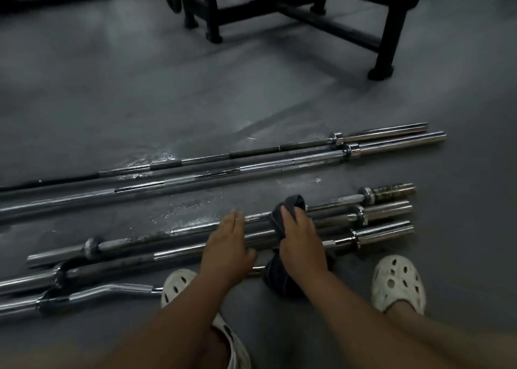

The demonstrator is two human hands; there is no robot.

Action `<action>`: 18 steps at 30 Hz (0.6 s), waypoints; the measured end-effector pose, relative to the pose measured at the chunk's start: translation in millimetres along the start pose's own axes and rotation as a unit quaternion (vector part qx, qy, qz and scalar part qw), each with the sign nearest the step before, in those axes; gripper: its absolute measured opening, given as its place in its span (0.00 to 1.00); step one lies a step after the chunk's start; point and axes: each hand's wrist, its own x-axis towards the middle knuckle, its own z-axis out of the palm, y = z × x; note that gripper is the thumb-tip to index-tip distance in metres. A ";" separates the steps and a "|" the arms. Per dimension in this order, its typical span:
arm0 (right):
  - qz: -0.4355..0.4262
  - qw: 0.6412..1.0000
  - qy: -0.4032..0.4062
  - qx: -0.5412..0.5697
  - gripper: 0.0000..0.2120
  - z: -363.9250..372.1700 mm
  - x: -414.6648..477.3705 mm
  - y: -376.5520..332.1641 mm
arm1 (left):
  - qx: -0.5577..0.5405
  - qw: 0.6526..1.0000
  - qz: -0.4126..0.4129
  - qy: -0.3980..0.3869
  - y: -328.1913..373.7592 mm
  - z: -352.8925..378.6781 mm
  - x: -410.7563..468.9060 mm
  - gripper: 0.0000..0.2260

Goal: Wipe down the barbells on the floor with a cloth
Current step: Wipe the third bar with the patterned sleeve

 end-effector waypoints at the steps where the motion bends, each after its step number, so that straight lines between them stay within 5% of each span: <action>1: -0.006 1.000 0.005 -0.005 0.36 -8.1 -3.0 -3.6 | 0.002 1.000 0.004 0.009 3.7 -7.7 -4.5 0.39; 8: -0.029 0.999 0.044 -0.009 0.36 -42.0 -46.1 -21.4 | -0.011 0.998 -0.003 0.069 18.3 -32.7 -47.4 0.40; 18: 0.001 0.998 0.051 -0.030 0.35 -40.7 -51.3 7.6 | -0.014 0.999 -0.012 0.033 26.8 -4.7 -53.5 0.38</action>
